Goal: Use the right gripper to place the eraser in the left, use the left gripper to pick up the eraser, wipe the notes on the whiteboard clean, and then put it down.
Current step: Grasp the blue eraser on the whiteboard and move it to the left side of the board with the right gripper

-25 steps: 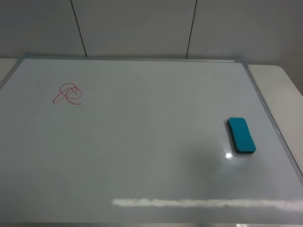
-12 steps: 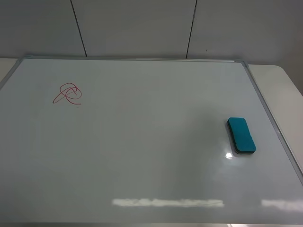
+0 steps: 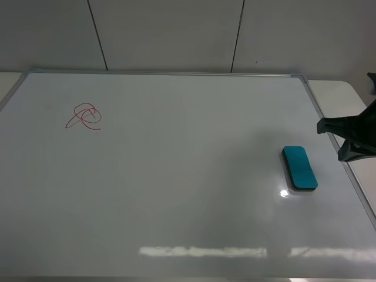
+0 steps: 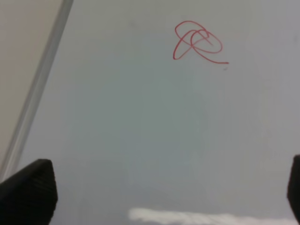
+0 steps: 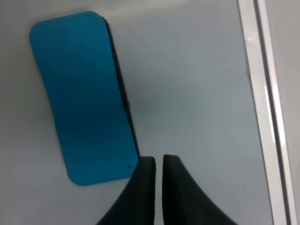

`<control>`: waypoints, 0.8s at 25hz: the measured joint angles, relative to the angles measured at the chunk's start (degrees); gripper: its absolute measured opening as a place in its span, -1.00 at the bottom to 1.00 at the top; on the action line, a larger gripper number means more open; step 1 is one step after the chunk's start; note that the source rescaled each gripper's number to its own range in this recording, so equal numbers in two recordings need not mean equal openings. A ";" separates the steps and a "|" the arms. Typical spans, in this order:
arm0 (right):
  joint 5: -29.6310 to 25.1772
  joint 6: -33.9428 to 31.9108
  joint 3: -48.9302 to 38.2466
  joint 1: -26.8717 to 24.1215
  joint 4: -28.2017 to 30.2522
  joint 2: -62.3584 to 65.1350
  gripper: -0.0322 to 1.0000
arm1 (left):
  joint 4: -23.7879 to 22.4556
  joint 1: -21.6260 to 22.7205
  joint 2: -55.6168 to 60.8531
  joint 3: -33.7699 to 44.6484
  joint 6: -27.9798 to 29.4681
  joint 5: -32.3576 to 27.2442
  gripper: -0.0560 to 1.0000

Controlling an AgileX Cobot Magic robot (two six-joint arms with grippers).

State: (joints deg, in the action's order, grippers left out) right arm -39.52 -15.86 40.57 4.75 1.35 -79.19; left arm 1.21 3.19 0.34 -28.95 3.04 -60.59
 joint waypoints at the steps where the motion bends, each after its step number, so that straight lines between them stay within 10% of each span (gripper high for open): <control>1: 1.42 -0.04 0.00 0.60 -0.12 -1.70 -0.93 | 0.00 0.00 0.00 0.00 0.00 0.00 1.00; 20: 18.80 -4.25 0.81 6.34 -1.35 -18.71 -0.93 | 0.00 0.00 0.00 0.00 0.00 0.00 1.00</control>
State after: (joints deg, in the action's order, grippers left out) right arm -20.72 -20.11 41.38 11.10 0.00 -97.91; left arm 1.21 3.19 0.34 -28.95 3.04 -60.59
